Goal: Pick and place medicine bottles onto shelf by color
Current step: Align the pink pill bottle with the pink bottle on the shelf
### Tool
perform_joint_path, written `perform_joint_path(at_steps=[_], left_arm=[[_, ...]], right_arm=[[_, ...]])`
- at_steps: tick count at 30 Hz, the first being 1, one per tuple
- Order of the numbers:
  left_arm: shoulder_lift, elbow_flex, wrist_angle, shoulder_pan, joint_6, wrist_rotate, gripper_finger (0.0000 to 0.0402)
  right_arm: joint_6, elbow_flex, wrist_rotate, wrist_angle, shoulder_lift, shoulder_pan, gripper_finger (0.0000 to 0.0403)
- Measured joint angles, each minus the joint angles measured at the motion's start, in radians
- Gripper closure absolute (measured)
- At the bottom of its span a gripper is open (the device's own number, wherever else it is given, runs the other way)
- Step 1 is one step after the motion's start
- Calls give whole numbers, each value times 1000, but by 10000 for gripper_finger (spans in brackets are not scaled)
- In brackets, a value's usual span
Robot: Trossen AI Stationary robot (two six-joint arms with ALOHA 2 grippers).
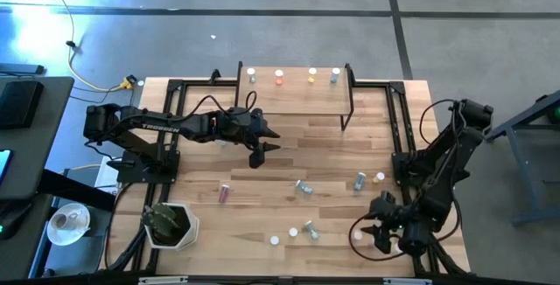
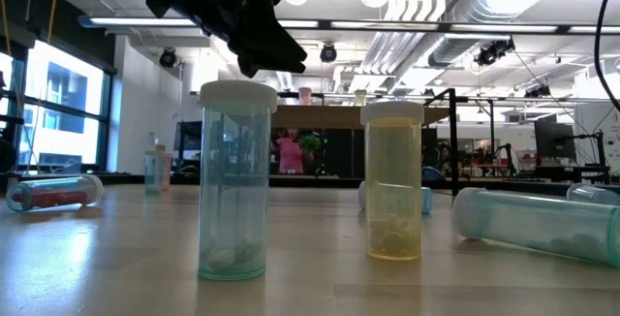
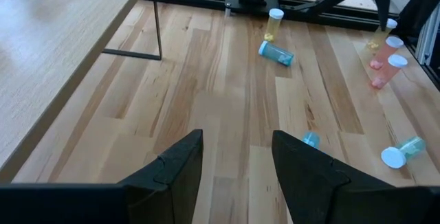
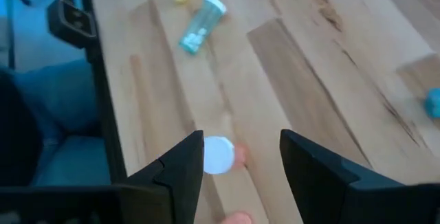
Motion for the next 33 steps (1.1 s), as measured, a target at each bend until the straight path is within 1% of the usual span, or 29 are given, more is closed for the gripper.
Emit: perform_joint_path(at_steps=[6,16,33], left_arm=[[0,0,0,0,0,0,236],[0,0,3,0,0,0,236],[0,0,7,0,-41,0,236]], right_arm=[[-59,1,10,51,51,-1,220],[-62,1,-8,170,152,-1,220],[-43,1,-24,156,160,-1,217]])
